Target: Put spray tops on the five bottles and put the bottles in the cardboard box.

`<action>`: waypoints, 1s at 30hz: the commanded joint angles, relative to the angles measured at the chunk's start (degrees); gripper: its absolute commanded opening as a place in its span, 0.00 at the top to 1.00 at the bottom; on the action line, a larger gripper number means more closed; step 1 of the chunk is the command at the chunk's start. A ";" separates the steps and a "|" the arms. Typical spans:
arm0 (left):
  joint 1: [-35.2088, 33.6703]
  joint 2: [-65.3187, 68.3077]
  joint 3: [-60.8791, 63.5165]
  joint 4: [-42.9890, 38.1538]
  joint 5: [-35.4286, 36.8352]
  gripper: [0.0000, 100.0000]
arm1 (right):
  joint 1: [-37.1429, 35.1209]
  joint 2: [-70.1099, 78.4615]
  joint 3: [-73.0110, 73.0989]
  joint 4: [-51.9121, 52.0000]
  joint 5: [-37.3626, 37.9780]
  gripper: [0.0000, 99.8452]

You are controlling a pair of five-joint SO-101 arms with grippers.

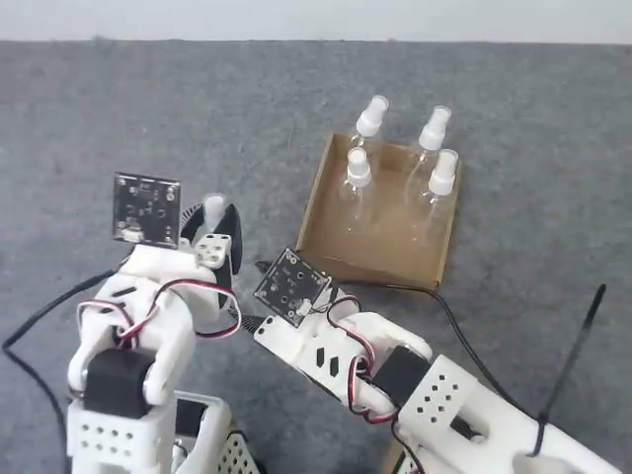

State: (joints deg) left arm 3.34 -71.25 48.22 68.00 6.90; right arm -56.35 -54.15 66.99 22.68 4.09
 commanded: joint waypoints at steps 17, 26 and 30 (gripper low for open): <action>8.62 0.18 1.19 -4.13 1.93 0.99 | 6.11 -8.66 10.64 -21.93 -0.70 0.99; 8.97 -0.35 1.27 -5.63 1.85 0.99 | 9.98 -8.66 11.16 -22.29 -0.79 0.99; 8.53 0.09 -3.56 -5.98 1.32 0.92 | 10.15 -8.66 11.60 -22.29 -0.79 0.99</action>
State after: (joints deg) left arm 12.40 -70.81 49.89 63.08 8.13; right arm -48.53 -59.96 79.03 2.55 4.09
